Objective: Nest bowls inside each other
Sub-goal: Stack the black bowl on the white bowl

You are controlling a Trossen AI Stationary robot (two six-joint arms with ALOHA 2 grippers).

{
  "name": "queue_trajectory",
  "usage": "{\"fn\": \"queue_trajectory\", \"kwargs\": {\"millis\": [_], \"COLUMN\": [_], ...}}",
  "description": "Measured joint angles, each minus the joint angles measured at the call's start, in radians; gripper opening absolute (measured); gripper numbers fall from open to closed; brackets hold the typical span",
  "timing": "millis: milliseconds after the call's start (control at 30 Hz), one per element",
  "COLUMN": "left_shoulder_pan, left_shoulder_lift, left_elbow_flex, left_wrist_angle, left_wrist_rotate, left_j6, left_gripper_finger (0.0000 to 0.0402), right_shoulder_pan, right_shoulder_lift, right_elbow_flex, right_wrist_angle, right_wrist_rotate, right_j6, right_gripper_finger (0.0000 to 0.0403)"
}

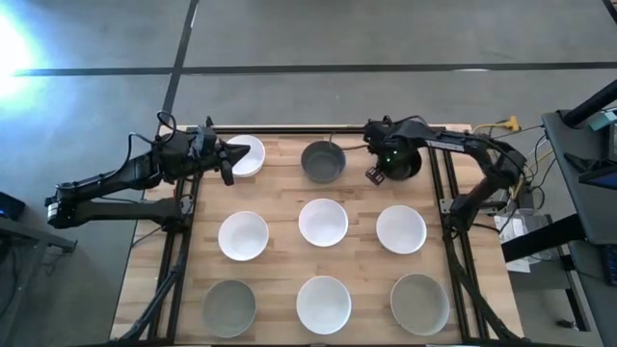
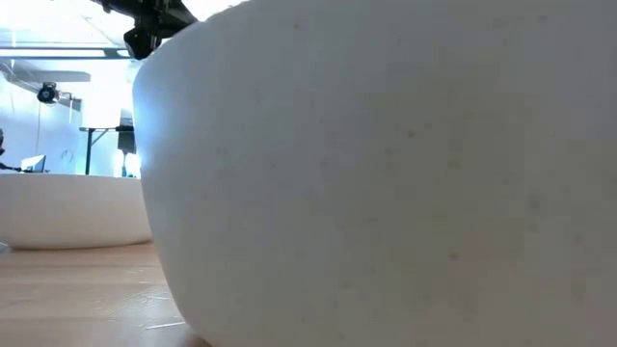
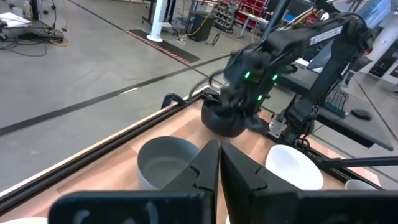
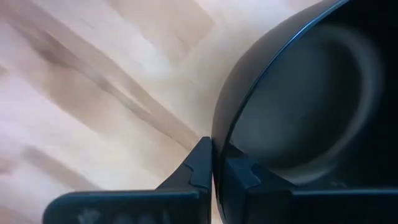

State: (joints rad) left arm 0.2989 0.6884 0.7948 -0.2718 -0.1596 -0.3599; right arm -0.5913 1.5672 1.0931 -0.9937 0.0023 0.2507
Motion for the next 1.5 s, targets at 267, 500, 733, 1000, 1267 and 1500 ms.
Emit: {"fn": "queue_trajectory", "kwargs": {"millis": [267, 500, 733, 1000, 1267, 1500], "left_shoulder_pan": [0.000, 0.000, 0.001, 0.001, 0.001, 0.001], "left_shoulder_lift": [0.005, 0.019, 0.039, 0.027, -0.016, -0.034], "left_elbow_flex": [0.000, 0.000, 0.000, 0.002, 0.001, 0.001], "left_wrist_angle": [0.001, 0.001, 0.002, 0.002, 0.000, -0.001], "left_wrist_rotate": [-0.001, -0.002, -0.007, -0.009, -0.014, -0.014], "left_j6": [0.000, 0.020, 0.061, 0.112, 0.139, 0.138], "left_gripper_finger": [0.0000, 0.0000, 0.0000, 0.0000, 0.0000, 0.0000], "right_shoulder_pan": [0.079, 0.269, 0.559, 0.721, 0.768, 0.808], "right_shoulder_lift": [-0.291, -0.457, -0.367, -0.123, 0.132, 0.320], "right_elbow_flex": [-0.001, -0.053, 0.004, 0.287, 0.643, 0.814], "right_wrist_angle": [0.247, 0.715, 0.683, 0.433, 0.036, -0.143], "right_wrist_rotate": [-0.113, -0.270, -0.207, -0.047, 0.021, 0.028], "right_j6": [0.167, 0.265, 0.130, -0.026, -0.155, -0.181], "right_gripper_finger": [0.0009, 0.0009, 0.0009, 0.0009, 0.0009, 0.0009]}}
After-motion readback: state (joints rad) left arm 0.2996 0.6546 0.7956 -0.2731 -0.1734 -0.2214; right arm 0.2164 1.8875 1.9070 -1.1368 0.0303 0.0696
